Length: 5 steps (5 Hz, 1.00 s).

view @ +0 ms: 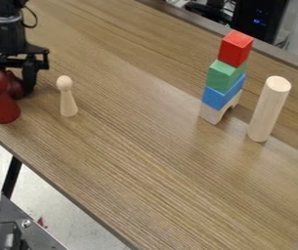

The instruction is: Put the onion on top of the red cube

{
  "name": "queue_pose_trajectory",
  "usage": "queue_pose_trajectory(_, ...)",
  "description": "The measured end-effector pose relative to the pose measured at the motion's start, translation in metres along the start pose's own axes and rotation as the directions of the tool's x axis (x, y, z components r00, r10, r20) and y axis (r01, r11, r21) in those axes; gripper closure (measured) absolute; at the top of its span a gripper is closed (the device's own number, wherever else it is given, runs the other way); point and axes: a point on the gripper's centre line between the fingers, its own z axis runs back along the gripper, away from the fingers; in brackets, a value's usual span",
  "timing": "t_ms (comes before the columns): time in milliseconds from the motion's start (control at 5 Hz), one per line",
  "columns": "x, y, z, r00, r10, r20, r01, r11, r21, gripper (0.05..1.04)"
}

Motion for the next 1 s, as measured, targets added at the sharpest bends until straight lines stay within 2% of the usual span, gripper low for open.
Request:
queue_pose_trajectory(200, 0.005, -0.007, 0.037, 0.998, -0.029, 0.06, 0.033, 0.998, -0.061, 0.492)
queue_pose_trajectory(400, 0.005, -0.02, 0.072, 0.99, -0.072, 0.125, 0.083, 0.992, -0.092, 0.492)
queue_pose_trajectory(600, 0.001, -0.053, 0.106, 0.966, -0.185, 0.182, 0.201, 0.977, -0.074, 0.492)
queue_pose_trajectory(800, -0.007, -0.081, 0.135, 0.94, -0.272, 0.204, 0.293, 0.952, -0.083, 0.492)
queue_pose_trajectory(1000, -0.019, -0.125, 0.155, 0.896, -0.388, 0.215, 0.413, 0.906, -0.087, 0.492)
